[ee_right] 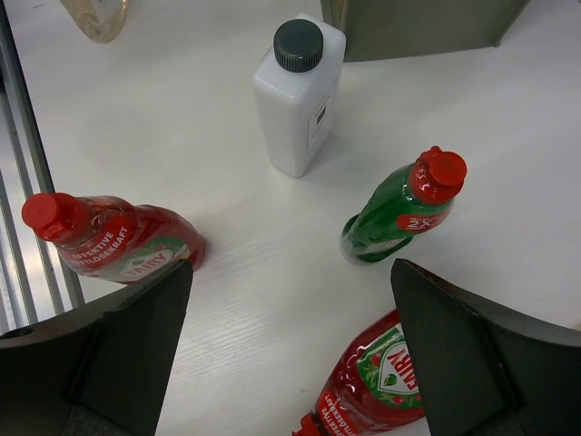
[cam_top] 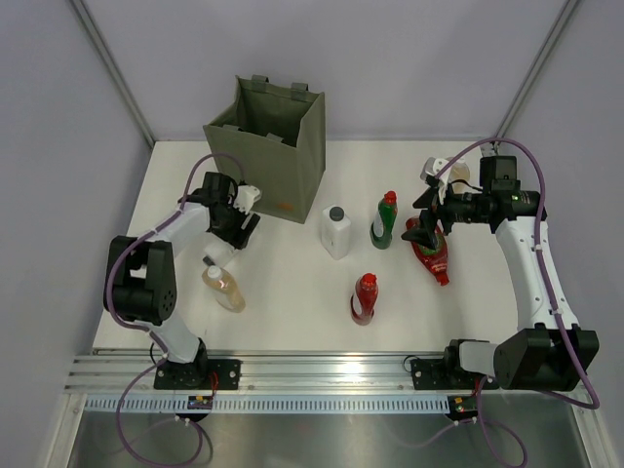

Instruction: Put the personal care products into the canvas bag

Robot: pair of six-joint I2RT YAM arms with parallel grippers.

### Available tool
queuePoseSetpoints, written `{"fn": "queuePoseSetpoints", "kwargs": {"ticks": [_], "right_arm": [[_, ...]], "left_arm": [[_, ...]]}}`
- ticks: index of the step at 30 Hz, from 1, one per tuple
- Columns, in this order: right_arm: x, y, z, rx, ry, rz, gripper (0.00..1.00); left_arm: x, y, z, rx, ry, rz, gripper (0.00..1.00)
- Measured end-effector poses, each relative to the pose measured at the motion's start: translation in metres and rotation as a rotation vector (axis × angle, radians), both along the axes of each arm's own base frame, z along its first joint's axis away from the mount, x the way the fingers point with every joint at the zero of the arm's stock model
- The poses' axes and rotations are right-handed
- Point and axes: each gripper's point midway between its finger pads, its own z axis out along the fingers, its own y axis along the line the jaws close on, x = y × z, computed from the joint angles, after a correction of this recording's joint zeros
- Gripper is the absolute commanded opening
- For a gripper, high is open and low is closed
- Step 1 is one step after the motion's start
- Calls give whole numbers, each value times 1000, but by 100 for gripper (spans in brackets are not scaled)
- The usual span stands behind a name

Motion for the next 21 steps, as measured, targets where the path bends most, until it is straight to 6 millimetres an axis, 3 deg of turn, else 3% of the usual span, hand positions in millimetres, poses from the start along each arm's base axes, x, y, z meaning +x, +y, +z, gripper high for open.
{"fn": "queuePoseSetpoints", "kwargs": {"ticks": [2, 4, 5, 6, 9, 16, 21], "right_arm": [[1, 0, 1, 1, -5, -1, 100], [2, 0, 1, 2, -5, -2, 100], [2, 0, 1, 2, -4, -3, 100], [2, 0, 1, 3, -2, -4, 100], [1, 1, 1, 9, 5, -6, 99], [1, 0, 2, 25, 31, -24, 100], [1, 0, 3, 36, 36, -32, 100]], "left_arm": [[-4, 6, -10, 32, 17, 29, 73], [-9, 12, -21, 57, 46, 58, 56], [-11, 13, -24, 66, 56, 64, 48], [-11, 15, -27, 73, 66, 69, 27], [-11, 14, -26, 64, 70, 89, 1], [-20, 10, -15, -66, 91, 189, 0], [-30, 15, 34, -252, -19, 296, 0]]}}
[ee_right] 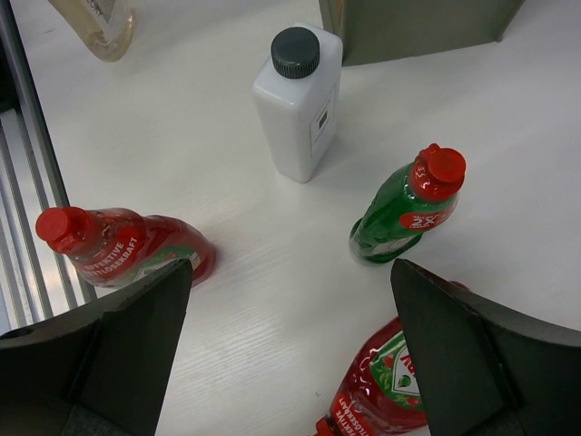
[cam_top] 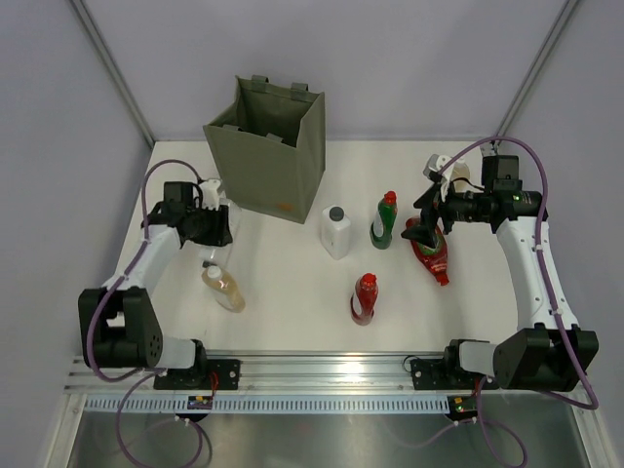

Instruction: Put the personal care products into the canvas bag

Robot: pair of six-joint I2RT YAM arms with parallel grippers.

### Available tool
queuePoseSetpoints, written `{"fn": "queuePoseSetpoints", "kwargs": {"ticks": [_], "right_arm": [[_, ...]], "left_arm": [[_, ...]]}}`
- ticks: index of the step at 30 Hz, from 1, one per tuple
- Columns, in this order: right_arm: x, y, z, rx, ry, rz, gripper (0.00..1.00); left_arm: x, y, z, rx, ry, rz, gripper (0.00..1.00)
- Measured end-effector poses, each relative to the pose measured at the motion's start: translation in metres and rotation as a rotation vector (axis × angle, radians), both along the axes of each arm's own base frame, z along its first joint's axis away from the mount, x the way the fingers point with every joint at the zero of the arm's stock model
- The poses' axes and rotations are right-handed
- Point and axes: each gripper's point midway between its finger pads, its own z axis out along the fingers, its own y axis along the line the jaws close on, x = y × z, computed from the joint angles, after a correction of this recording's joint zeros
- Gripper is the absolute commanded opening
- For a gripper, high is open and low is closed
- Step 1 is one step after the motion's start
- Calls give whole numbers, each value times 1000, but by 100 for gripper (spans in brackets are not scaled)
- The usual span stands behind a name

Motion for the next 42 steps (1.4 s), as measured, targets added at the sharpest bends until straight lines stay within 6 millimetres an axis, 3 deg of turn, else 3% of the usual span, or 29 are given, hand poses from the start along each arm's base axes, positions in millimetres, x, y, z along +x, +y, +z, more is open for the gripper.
{"fn": "queuePoseSetpoints", "kwargs": {"ticks": [3, 9, 15, 19, 21, 25, 29, 34, 39, 42], "right_arm": [[0, 1, 2, 11, 1, -1, 100], [1, 2, 5, 26, 3, -5, 99], [5, 3, 10, 40, -6, -8, 99], [7, 5, 12, 57, 0, -14, 100], [8, 5, 14, 64, 1, -20, 100], [10, 6, 17, 74, -1, -28, 99], [7, 6, 18, 80, -4, -33, 99], [0, 7, 18, 86, -1, -39, 99], [-1, 7, 15, 88, 7, -42, 100], [-1, 7, 16, 89, 7, -43, 99]], "left_arm": [[-6, -4, 32, -62, -103, 15, 0], [-17, -37, 99, -250, -295, -33, 0], [-6, -55, 181, -465, -490, 36, 0], [27, -64, 240, -626, -557, 131, 0], [52, -71, 268, -693, -580, 180, 0], [112, -93, 304, -779, -590, 239, 0], [168, -113, 324, -782, -623, 246, 0], [217, -127, 335, -738, -682, 234, 0], [243, -135, 317, -685, -666, 214, 6], [247, -144, 286, -628, -607, 195, 13]]}}
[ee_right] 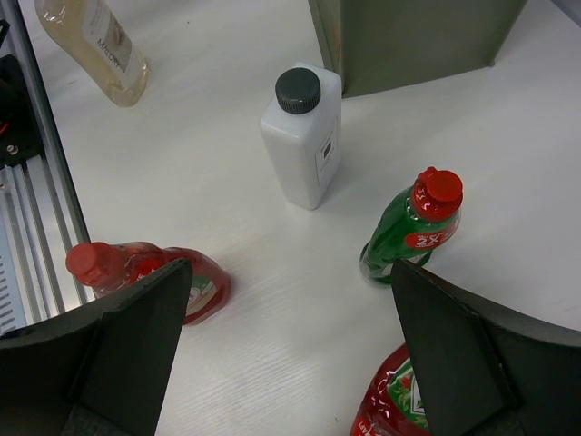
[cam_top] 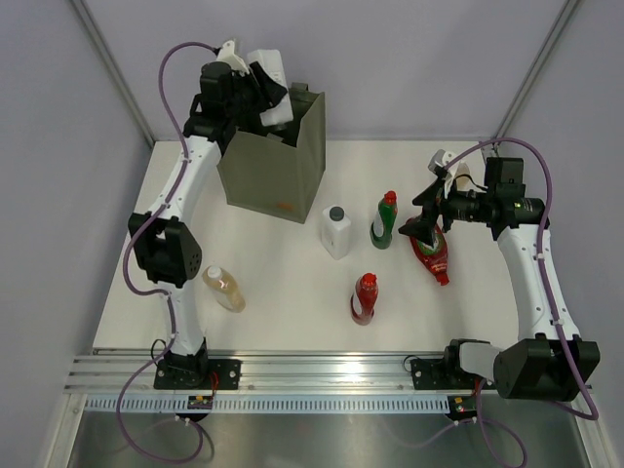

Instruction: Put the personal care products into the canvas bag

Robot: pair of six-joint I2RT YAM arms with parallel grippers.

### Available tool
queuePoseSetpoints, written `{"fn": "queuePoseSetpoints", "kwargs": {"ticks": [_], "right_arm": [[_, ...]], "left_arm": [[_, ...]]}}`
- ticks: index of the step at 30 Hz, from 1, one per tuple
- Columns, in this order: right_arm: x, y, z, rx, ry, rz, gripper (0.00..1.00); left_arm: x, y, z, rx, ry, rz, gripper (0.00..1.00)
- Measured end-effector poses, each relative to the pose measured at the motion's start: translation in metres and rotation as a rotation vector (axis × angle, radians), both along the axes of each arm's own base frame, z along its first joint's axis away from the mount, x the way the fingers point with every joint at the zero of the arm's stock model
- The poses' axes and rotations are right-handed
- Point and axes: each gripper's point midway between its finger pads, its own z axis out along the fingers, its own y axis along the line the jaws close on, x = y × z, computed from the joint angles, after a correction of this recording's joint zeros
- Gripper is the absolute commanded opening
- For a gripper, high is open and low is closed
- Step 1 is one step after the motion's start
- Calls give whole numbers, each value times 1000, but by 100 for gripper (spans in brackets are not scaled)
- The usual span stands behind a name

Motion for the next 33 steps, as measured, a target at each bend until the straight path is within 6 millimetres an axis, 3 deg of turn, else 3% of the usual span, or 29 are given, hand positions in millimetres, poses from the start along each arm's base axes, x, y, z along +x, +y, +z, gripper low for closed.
{"fn": "queuePoseSetpoints", "kwargs": {"ticks": [6, 13, 21, 27, 33], "right_arm": [[2, 0, 1, 1, -10, -1, 100], [3, 0, -2, 2, -7, -3, 100], [5, 0, -8, 3, 14, -3, 99], [9, 0, -17, 6, 49, 3, 99], [4, 5, -24, -29, 42, 95, 99]], "left_arm": [[-6, -33, -62, 91, 120, -89, 30], [-19, -51, -96, 116, 180, -176, 67], [-14, -58, -87, 80, 100, -219, 91], [-14, -63, -79, 68, 68, -239, 99], [-16, -61, -77, 82, 57, -245, 99]]}}
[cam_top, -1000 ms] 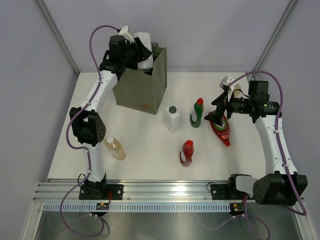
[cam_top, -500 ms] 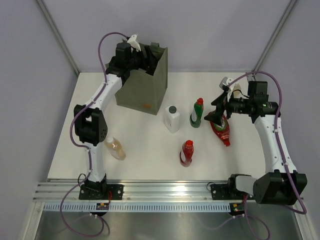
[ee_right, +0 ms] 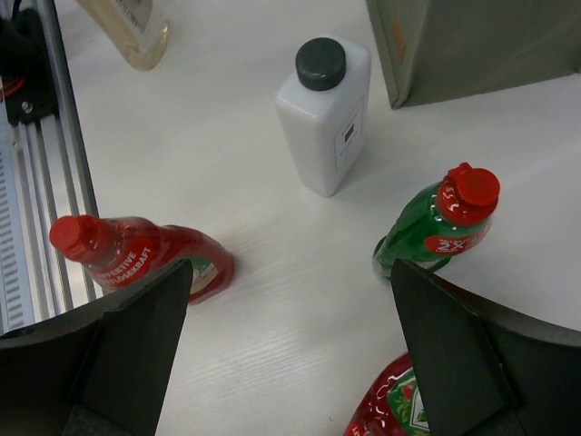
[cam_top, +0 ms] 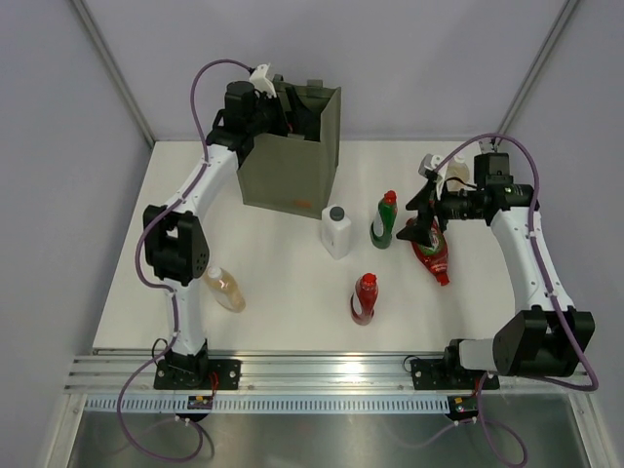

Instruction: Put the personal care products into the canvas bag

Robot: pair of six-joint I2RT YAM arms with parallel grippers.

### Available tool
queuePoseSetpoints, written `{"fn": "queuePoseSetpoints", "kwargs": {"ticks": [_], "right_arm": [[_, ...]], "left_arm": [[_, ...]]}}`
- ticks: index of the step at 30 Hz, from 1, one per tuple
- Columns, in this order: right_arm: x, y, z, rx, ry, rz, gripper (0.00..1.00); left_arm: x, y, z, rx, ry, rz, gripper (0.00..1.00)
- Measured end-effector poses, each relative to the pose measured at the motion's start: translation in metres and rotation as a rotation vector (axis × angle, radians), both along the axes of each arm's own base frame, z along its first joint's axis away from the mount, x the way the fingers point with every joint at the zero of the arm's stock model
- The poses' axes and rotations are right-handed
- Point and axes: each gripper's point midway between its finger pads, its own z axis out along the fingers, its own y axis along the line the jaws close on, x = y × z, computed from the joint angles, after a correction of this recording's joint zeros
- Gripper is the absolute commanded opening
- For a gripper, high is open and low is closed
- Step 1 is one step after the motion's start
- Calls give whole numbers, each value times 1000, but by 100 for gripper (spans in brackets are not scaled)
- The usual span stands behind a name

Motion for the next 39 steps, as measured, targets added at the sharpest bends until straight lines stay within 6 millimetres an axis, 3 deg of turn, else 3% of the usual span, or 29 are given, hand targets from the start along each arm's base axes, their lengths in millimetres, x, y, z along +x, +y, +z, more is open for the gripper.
{"fn": "queuePoseSetpoints", "kwargs": {"ticks": [4, 8, 14, 17, 20, 25, 29, 36, 38, 39], "right_arm": [[-2, 13, -4, -42, -23, 118, 100], [4, 40, -8, -86, -32, 178, 99], [31, 92, -10, -170, -34, 29, 95], [42, 123, -14, -182, 1, -123, 99], [54, 139, -27, -199, 23, -314, 99], [77, 143, -52, -231, 44, -546, 100], [90, 138, -69, -253, 60, -628, 100], [91, 145, -103, -284, 138, -630, 95], [89, 147, -109, -287, 160, -621, 89], [88, 148, -110, -284, 168, -616, 81]], "left_arm": [[-9, 11, 14, 34, -28, 3, 99], [-31, 37, 50, 79, -97, 44, 99], [-108, 98, 123, 132, -264, 189, 99], [-153, 126, 139, 136, -322, 278, 99], [-185, 141, 126, 144, -318, 325, 99], [-217, 157, 67, 174, -208, 374, 99], [-241, 166, 25, 192, -118, 401, 99], [-279, 178, 2, 153, -95, 450, 99], [-288, 180, -4, 134, -84, 463, 99], [-291, 181, -6, 122, -86, 468, 99]]}}
